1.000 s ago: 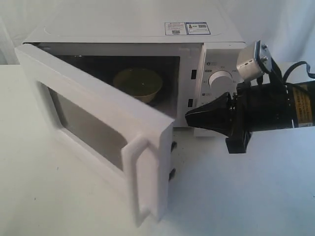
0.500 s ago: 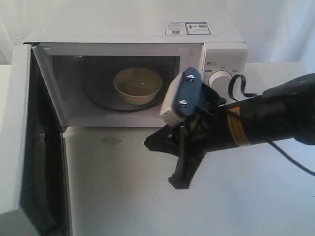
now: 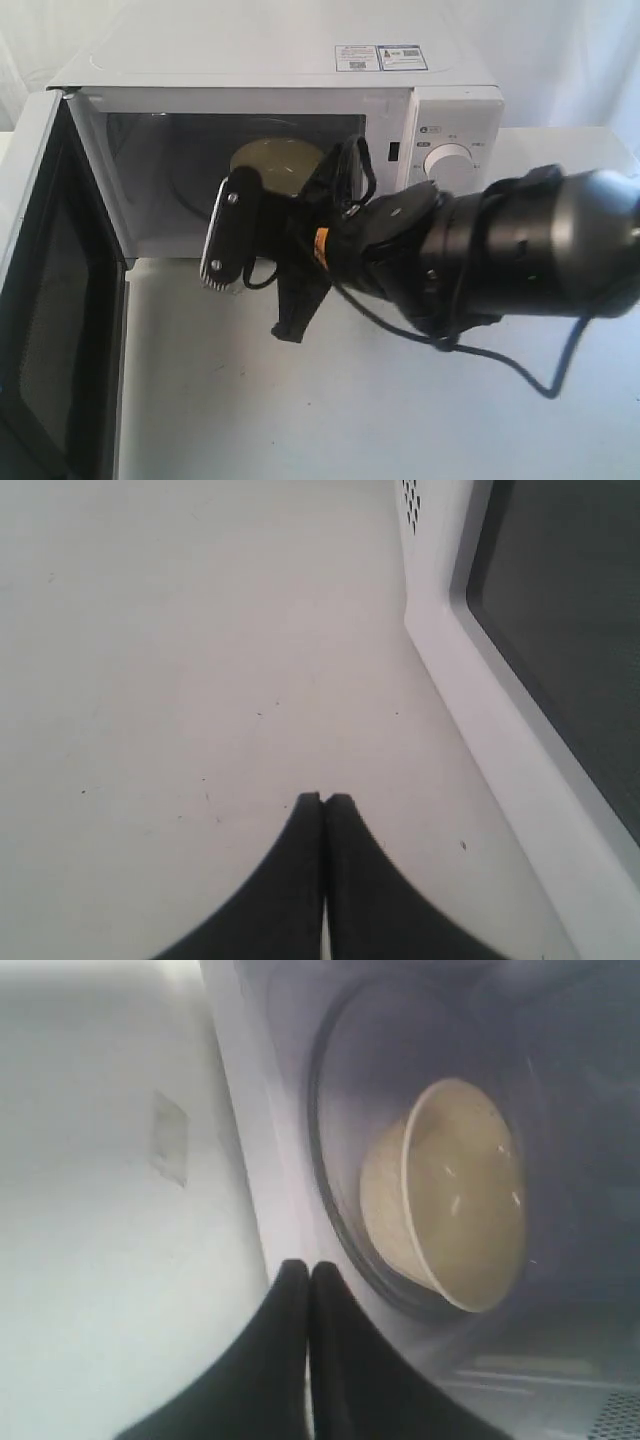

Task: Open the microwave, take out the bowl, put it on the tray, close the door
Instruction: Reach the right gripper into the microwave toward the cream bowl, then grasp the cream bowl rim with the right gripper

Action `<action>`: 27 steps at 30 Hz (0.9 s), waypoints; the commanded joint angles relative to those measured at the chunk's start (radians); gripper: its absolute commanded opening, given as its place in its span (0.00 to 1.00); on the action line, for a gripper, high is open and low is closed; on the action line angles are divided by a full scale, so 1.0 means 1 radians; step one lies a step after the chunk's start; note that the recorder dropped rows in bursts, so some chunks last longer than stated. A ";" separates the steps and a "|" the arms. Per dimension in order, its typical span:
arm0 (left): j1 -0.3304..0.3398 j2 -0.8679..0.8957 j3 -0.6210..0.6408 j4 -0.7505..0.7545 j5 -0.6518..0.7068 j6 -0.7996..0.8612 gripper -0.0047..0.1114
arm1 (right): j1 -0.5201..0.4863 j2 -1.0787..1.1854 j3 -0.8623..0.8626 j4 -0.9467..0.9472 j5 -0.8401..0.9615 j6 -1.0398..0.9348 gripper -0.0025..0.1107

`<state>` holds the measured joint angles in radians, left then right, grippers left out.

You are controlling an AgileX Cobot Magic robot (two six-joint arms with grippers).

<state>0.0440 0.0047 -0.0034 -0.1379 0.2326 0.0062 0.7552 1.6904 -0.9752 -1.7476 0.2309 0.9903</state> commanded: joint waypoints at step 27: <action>-0.008 -0.005 0.003 -0.007 -0.001 -0.006 0.04 | 0.059 0.218 -0.207 0.003 0.316 -0.044 0.50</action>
<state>0.0440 0.0047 -0.0034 -0.1379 0.2326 0.0062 0.8174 1.8864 -1.1584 -1.7442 0.4952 0.9358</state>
